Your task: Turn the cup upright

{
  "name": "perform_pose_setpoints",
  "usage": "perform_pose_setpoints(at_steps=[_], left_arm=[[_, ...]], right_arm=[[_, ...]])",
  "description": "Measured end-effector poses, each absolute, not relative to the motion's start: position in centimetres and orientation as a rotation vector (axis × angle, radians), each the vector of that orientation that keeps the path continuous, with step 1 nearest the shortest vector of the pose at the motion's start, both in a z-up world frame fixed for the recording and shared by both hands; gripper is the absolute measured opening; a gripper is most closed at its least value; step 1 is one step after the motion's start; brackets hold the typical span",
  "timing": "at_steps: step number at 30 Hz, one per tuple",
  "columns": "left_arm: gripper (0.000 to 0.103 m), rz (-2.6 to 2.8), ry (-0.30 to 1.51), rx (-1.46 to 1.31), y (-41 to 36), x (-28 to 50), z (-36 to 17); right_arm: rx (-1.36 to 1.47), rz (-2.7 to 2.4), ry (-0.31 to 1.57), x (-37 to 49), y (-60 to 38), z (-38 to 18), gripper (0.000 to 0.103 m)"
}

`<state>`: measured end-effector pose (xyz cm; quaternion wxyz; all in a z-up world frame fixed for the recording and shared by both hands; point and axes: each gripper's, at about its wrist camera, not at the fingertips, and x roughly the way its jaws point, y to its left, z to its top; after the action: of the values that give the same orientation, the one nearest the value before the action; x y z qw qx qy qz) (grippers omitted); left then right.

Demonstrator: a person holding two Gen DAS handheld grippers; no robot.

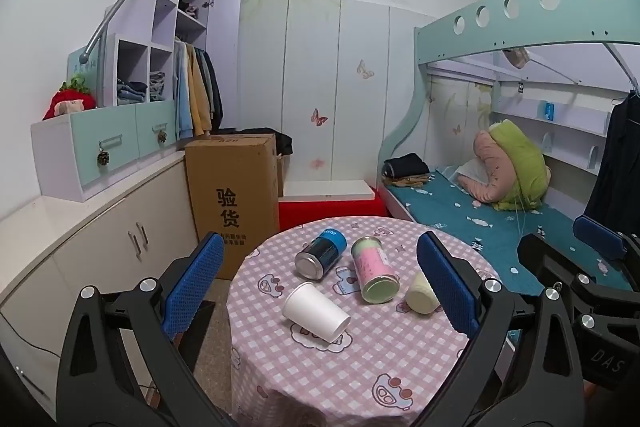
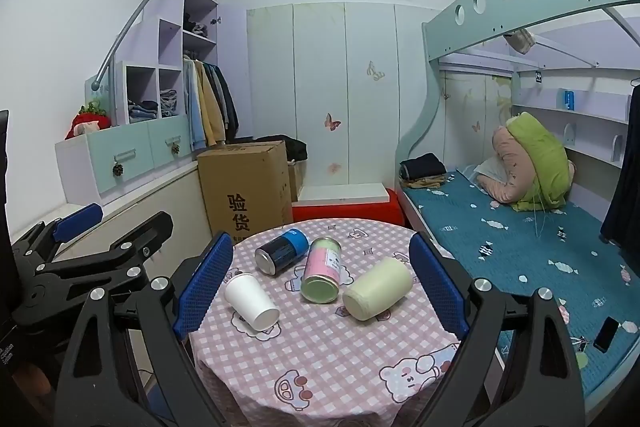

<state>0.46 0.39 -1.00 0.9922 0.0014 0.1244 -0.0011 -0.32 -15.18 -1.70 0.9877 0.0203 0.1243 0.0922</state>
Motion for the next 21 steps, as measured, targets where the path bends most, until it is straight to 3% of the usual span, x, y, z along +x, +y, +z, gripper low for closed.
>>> perform_pose_setpoints(at_steps=[7, 21], left_arm=[[0.097, -0.007, 0.263, 0.001, 0.6, 2.8, -3.2], [0.097, -0.021, 0.297, 0.003, 0.6, 5.5, -2.0]], right_arm=[[0.037, 0.184, 0.261, 0.4, -15.1, -1.9, 0.086], [0.033, 0.165, 0.282, 2.7, -14.9, -1.5, 0.086]])
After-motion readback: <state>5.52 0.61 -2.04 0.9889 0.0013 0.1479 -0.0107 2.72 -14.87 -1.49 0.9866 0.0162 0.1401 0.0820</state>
